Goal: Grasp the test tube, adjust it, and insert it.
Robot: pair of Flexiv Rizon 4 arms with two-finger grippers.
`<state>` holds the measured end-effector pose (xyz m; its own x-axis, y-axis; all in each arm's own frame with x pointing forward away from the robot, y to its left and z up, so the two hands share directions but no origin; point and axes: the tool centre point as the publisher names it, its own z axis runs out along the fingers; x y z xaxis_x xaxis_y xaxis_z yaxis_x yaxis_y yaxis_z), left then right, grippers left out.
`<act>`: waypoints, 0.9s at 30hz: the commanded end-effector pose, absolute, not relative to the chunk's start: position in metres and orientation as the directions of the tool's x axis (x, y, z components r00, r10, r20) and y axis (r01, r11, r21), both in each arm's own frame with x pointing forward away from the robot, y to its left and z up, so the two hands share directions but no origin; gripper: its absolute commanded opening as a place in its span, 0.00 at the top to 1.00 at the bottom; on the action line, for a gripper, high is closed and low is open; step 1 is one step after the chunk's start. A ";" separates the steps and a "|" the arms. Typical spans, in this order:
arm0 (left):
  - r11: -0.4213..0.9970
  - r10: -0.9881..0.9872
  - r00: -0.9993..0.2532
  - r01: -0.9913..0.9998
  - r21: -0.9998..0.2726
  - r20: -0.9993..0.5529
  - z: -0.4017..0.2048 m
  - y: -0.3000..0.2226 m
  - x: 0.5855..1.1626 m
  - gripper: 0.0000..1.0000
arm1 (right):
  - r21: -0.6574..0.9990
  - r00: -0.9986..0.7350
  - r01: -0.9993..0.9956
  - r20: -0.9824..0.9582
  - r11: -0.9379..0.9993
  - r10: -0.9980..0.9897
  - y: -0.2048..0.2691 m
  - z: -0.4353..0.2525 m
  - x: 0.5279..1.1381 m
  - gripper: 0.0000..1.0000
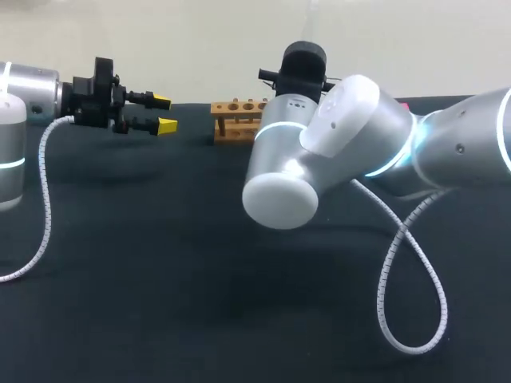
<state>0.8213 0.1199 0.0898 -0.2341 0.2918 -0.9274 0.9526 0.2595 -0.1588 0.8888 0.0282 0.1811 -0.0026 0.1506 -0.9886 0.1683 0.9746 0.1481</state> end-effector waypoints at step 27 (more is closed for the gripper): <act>0.264 0.289 -0.230 0.952 -0.154 -0.929 0.089 0.120 0.819 0.00 | 0.142 0.009 0.145 -0.990 0.979 0.142 0.024 0.162 0.913 1.00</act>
